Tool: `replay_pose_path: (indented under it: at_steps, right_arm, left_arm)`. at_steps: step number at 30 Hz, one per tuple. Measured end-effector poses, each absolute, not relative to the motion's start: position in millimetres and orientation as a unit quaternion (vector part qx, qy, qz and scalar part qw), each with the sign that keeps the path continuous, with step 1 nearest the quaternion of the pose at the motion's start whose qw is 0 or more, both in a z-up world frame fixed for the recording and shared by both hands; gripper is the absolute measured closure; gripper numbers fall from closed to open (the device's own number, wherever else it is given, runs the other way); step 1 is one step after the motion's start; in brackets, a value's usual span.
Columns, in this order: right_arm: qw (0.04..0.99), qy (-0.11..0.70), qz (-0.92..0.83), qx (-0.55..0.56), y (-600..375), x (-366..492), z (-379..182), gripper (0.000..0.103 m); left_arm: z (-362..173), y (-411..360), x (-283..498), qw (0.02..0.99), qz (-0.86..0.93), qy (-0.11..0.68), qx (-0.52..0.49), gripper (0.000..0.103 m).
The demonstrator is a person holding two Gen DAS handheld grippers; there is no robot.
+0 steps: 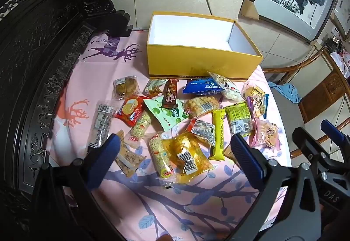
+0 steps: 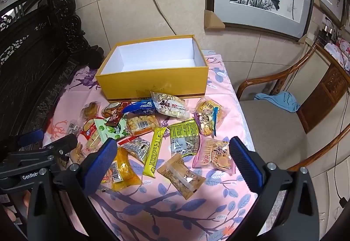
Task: Organize snacks
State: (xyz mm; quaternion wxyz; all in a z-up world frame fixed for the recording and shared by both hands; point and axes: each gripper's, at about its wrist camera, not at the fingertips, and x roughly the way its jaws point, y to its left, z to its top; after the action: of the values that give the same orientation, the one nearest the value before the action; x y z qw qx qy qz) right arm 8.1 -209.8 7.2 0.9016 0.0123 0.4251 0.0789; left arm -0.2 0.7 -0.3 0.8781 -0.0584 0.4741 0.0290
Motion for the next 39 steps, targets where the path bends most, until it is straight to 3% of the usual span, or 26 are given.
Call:
replay_pose_path:
  at_steps: [39]
  right_arm:
    - [0.896,0.435,0.082,0.012,-204,12,6,0.001]
  left_arm:
    - [-9,1,-3,0.876,0.028,0.478,-0.063,0.002]
